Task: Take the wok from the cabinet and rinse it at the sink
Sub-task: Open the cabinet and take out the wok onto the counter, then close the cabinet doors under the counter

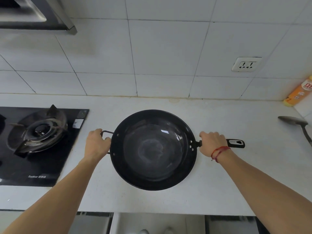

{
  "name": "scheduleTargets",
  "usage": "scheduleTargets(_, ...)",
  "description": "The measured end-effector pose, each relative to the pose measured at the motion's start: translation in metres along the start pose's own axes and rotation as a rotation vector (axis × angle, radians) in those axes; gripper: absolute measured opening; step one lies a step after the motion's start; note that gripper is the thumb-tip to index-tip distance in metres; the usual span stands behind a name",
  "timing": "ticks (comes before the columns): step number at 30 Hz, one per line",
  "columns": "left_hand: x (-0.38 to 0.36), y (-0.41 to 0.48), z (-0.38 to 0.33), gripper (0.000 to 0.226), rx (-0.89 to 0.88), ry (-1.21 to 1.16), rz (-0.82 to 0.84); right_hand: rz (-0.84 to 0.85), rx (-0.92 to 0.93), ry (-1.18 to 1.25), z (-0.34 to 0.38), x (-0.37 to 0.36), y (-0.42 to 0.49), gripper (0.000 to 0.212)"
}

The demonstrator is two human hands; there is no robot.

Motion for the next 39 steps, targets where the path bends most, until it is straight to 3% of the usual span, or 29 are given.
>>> scheduleTargets(2, 0.000, -0.007, 0.000, 0.040, -0.053, 0.044, 0.018, -0.033, 0.003, 0.053, 0.004, 0.005, -0.003, 0.038)
scheduleTargets(4, 0.002, -0.020, -0.002, 0.055, -0.126, 0.073, 0.019, -0.081, 0.019, 0.124, 0.008, 0.011, -0.006, 0.042)
scheduleTargets(11, -0.010, -0.060, -0.009, 0.059, -0.408, 0.267, -0.016, -0.198, 0.081, 0.216, 0.023, 0.026, -0.023, 0.069)
scheduleTargets(15, -0.019, -0.080, -0.012, 0.065, -0.485, 0.351, -0.093, -0.277, 0.123, 0.189, 0.029, 0.024, -0.034, 0.070)
scheduleTargets(21, -0.029, -0.097, -0.010, 0.093, -0.519, 0.450, -0.071, -0.296, 0.145, 0.161, 0.036, 0.014, -0.046, 0.074)
scheduleTargets(30, -0.027, -0.120, 0.007, 0.095, -0.571, 0.491, -0.075, -0.308, 0.167, 0.151, 0.056, 0.005, -0.067, 0.073)
scheduleTargets(39, 0.005, -0.174, 0.077, 0.098, -0.601, 0.510, -0.053, -0.325, 0.122, 0.151, 0.107, -0.014, -0.154, 0.072)
Point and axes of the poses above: each hand's wrist, its own y-axis towards the middle knuckle, its own x-axis out of the back of the hand, z = x × y, the point moved 1 cm from there along y, towards the middle knuckle, and after that the axes turned 11 degrees about x, right-handed, at the moved point
